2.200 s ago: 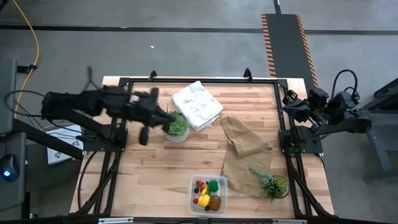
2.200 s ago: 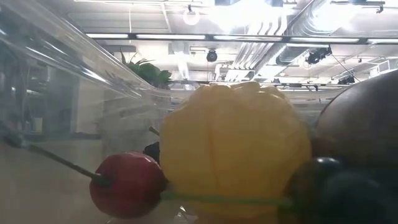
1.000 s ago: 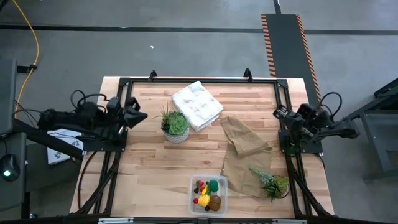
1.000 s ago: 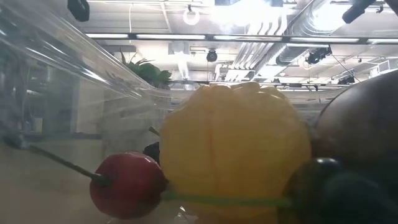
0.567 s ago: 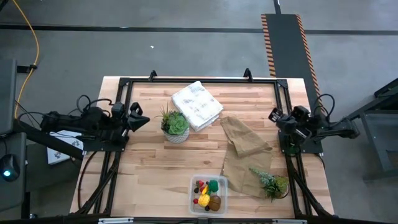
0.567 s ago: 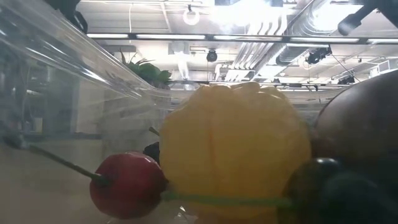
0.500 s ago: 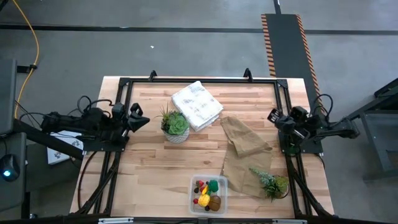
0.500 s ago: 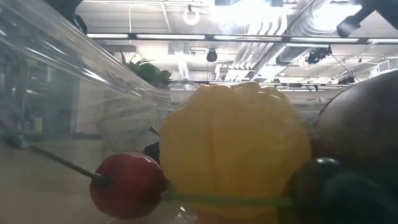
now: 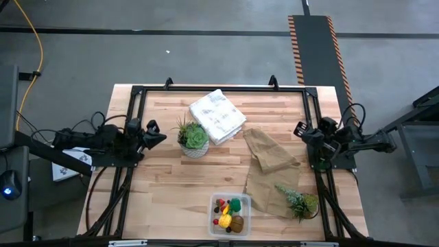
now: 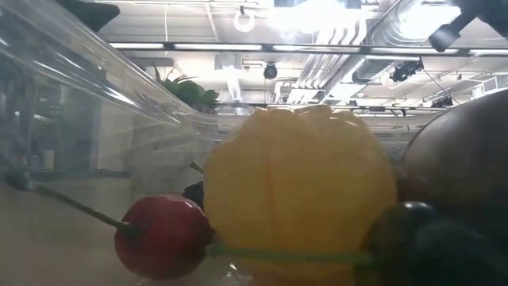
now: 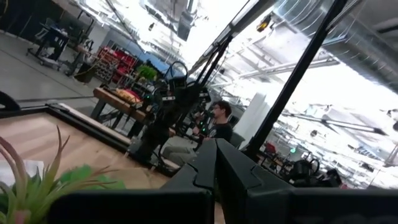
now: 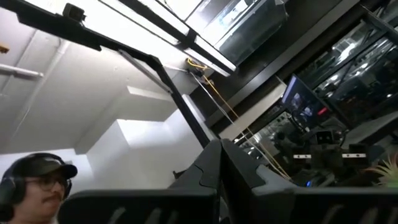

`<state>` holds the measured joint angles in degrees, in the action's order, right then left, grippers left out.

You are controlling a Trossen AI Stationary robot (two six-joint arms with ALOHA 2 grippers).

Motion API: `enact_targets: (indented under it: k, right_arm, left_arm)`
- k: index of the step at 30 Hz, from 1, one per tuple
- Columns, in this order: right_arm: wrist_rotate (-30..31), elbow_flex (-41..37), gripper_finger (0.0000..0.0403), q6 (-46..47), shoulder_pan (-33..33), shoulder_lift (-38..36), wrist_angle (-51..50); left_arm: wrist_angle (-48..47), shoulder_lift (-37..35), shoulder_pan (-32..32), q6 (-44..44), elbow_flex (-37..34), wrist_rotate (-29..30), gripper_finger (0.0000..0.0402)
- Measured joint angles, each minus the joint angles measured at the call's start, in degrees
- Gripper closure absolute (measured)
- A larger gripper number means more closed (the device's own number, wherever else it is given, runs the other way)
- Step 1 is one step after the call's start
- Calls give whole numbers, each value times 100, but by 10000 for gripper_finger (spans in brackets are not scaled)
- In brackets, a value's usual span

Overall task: Pick and placing Produce into tupperware
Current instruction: Return to Home Position

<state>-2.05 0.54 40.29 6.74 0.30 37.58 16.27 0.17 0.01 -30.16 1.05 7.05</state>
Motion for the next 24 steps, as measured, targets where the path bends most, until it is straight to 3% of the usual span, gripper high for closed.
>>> enact_targets:
  k: [9, 18, 24]
  right_arm:
    - [188, -2, 403, 27, -2, 0, 46]
    - [190, -2, 403, -17, -2, 0, -7]
    - [193, -2, 403, -17, 0, 0, -4]
  left_arm:
    - [-731, 17, 0, 382, -10, -57, 402]
    - [-1613, 19, 0, 674, -10, -548, 401]
    - [-1648, 19, 2, 1062, -10, -656, 401]
